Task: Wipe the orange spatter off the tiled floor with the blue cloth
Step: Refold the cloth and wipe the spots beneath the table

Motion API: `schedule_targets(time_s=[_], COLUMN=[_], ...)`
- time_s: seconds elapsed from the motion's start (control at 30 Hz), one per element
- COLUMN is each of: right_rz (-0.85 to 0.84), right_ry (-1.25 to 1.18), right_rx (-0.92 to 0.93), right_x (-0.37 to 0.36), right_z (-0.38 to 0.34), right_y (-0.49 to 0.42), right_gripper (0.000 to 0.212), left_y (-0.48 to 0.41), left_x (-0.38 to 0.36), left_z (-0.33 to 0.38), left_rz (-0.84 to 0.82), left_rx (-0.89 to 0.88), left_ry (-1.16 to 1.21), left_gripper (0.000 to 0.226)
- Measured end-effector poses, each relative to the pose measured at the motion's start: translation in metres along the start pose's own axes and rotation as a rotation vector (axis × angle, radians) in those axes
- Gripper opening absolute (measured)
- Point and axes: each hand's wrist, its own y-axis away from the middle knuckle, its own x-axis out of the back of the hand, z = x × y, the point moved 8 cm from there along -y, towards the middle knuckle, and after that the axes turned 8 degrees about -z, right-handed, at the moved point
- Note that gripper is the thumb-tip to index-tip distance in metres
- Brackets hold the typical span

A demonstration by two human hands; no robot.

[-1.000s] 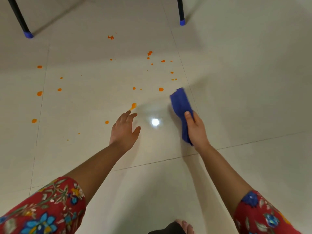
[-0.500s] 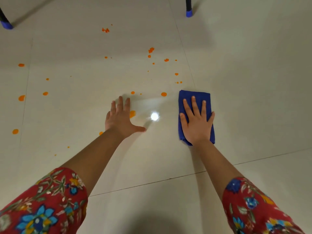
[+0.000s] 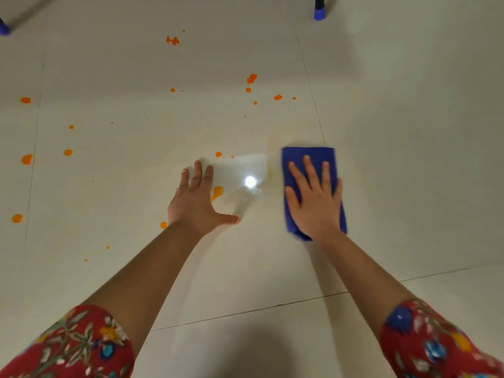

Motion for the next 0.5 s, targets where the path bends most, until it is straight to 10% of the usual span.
schedule_targets(time_s=[0.17, 0.37, 0.5], right_rz=[0.06, 0.019, 0.023], right_ry=[-0.087, 0.087, 0.098], right_rx=[-0.218, 0.271, 0.246], right_x=[0.039, 0.0, -0.007], right_z=[0.03, -0.102, -0.039], right_y=[-0.085, -0.038, -0.001], right_gripper=[0.057, 0.057, 0.057], left_y=[-0.001, 0.002, 0.004], left_x=[-0.001, 0.003, 0.002], left_z=[-0.001, 0.002, 0.002], left_rz=[0.019, 0.024, 0.03], left_rx=[0.004, 0.004, -0.008], left_ry=[0.033, 0.042, 0.047], left_gripper=[0.133, 0.133, 0.131])
